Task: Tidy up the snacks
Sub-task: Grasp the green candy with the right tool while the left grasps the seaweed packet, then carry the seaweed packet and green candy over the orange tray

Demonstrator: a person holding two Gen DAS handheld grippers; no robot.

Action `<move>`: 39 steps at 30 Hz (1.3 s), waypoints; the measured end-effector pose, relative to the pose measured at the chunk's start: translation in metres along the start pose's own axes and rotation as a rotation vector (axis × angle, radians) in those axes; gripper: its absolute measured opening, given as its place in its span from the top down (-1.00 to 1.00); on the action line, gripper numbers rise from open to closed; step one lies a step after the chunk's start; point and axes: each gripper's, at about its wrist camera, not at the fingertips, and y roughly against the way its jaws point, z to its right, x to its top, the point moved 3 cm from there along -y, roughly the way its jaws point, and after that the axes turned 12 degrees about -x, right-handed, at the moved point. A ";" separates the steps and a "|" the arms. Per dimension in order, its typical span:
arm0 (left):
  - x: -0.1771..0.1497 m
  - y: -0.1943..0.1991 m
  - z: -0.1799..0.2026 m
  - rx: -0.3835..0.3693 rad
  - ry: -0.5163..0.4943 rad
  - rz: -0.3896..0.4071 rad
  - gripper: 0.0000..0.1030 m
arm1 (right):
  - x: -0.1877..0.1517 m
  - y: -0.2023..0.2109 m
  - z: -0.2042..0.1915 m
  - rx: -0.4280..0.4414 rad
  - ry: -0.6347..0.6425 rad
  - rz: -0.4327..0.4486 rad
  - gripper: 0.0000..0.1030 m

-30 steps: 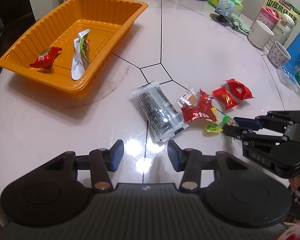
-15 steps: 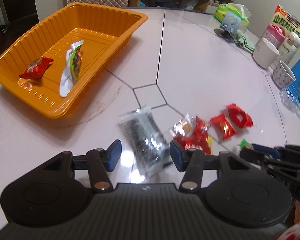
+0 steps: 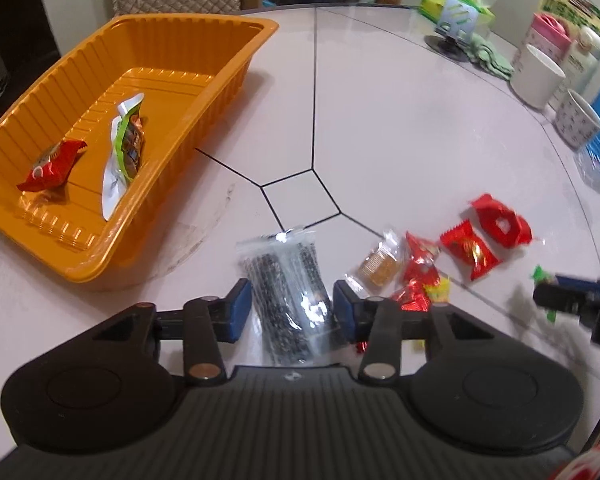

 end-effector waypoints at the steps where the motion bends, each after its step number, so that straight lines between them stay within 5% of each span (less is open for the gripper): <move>1: -0.002 0.002 0.000 0.000 -0.014 -0.004 0.25 | 0.000 0.000 0.000 -0.001 -0.002 -0.001 0.60; 24: -0.001 -0.010 0.004 0.000 -0.112 -0.044 0.30 | -0.002 0.002 -0.003 0.022 -0.002 -0.013 0.60; 39: -0.009 0.061 0.011 -0.046 -0.053 0.048 0.31 | 0.003 0.029 -0.034 0.103 0.047 0.024 0.60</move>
